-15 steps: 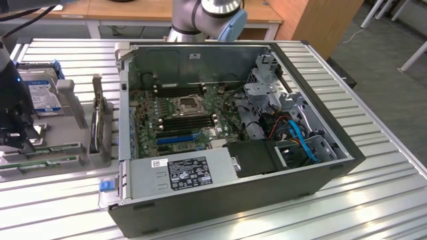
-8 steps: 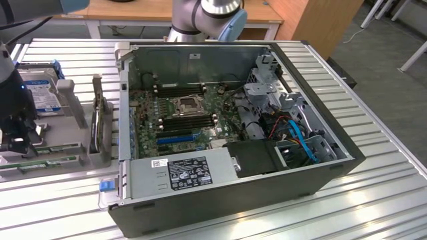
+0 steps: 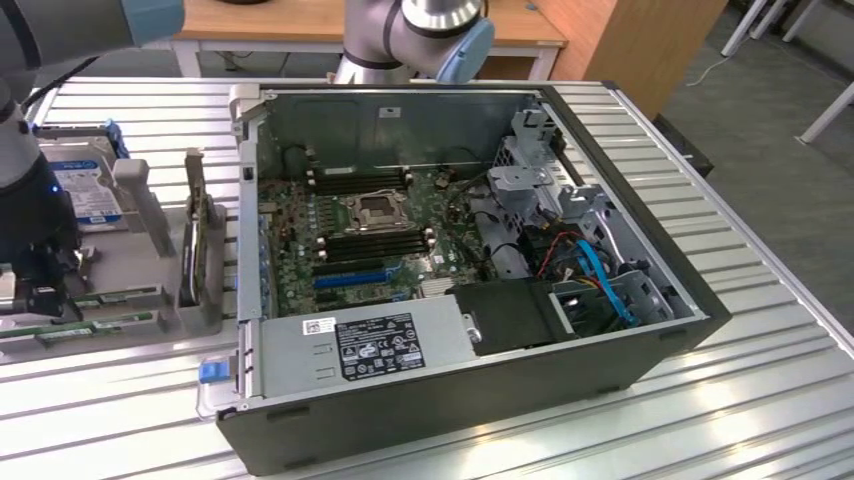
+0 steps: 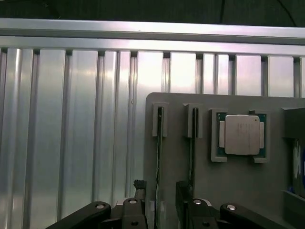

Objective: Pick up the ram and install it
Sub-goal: 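Pick up the ram and move it above insertion slot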

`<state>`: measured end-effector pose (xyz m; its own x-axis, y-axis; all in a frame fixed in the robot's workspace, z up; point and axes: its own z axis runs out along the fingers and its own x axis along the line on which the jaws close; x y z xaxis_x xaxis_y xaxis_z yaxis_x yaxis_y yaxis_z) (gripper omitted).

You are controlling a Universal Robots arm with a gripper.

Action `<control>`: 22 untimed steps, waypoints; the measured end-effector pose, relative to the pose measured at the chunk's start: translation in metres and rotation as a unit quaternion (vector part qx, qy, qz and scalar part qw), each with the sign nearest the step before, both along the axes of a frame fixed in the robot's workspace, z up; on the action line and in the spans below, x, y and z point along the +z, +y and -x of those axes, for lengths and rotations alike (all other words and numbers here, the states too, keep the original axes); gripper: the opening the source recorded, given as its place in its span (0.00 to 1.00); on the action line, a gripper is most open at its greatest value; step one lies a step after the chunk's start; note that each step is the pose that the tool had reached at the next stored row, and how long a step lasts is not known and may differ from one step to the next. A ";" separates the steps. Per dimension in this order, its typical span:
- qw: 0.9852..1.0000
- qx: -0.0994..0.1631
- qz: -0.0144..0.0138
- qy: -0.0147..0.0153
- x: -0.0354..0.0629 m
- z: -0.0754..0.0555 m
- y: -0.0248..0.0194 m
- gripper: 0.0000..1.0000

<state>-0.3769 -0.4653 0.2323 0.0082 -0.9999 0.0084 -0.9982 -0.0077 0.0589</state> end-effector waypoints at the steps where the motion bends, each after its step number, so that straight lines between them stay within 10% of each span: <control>1: 1.000 0.000 0.000 0.000 -0.0018 0.000 0.0000 0.38; 22: 1.000 0.003 0.000 0.000 -0.0379 -0.003 0.0000 0.38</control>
